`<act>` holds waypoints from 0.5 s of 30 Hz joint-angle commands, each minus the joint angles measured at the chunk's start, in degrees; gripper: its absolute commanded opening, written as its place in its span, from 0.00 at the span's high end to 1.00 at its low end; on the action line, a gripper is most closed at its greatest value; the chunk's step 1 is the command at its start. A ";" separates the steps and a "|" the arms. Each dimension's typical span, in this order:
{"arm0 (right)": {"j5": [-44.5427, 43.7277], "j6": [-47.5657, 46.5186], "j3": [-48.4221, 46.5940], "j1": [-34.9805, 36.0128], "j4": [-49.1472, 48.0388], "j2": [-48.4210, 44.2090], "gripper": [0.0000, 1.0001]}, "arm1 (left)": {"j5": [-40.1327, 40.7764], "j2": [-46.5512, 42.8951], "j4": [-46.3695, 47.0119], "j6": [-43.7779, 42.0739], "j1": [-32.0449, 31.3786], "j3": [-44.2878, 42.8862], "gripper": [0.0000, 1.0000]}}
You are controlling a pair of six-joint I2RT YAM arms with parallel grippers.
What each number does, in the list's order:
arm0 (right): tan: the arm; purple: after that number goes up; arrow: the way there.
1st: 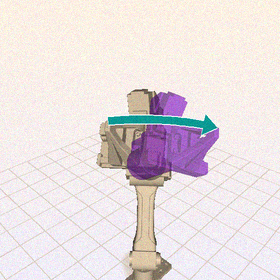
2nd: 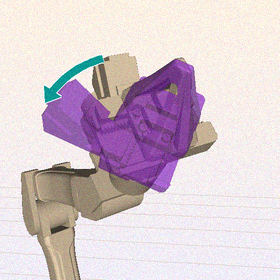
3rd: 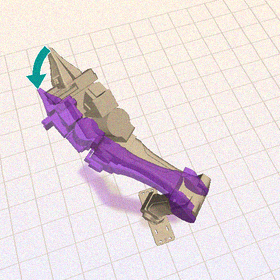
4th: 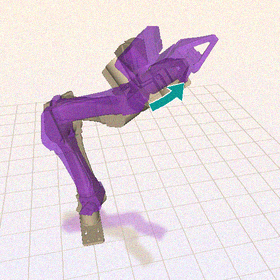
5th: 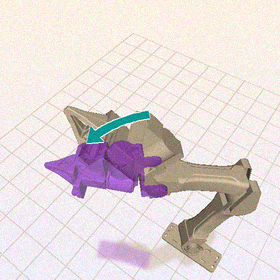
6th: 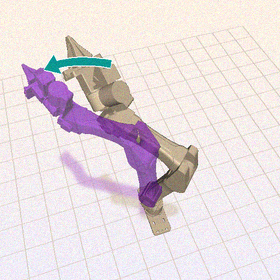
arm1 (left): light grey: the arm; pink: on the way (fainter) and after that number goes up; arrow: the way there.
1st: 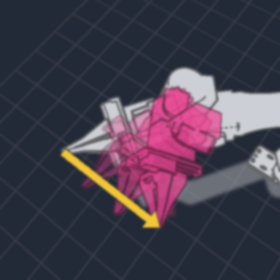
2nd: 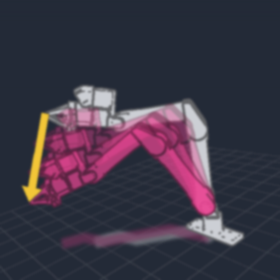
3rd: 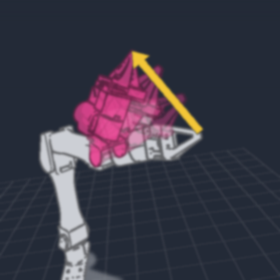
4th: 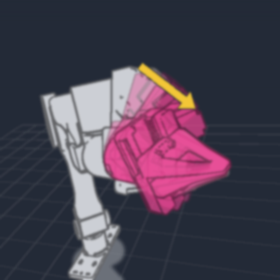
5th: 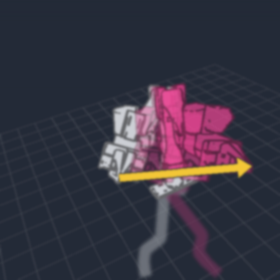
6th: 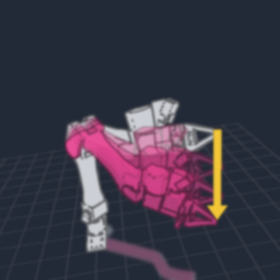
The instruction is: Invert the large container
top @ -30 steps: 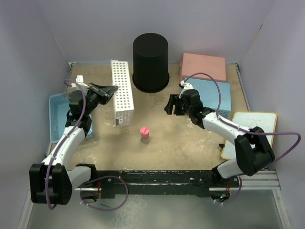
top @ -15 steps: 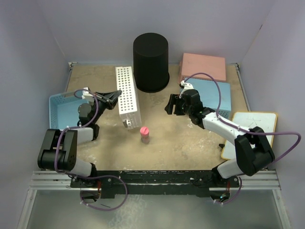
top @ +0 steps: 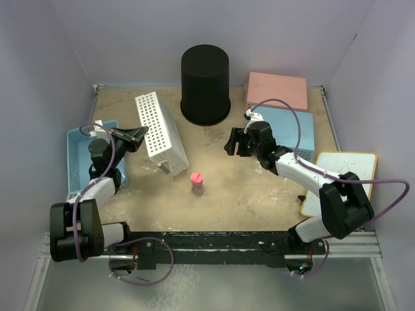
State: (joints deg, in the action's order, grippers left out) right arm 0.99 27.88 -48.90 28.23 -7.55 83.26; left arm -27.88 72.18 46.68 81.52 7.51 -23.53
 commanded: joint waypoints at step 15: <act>-0.28 0.11 -1.44 0.16 -1.46 -1.00 0.28 | 12.73 -9.04 -53.57 -34.51 1.19 -12.11 0.72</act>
State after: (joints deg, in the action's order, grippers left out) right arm 0.99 27.88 -48.90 28.23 -7.55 83.26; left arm -21.45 64.23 10.15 56.64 8.51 -34.24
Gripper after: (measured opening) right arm 0.723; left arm 0.240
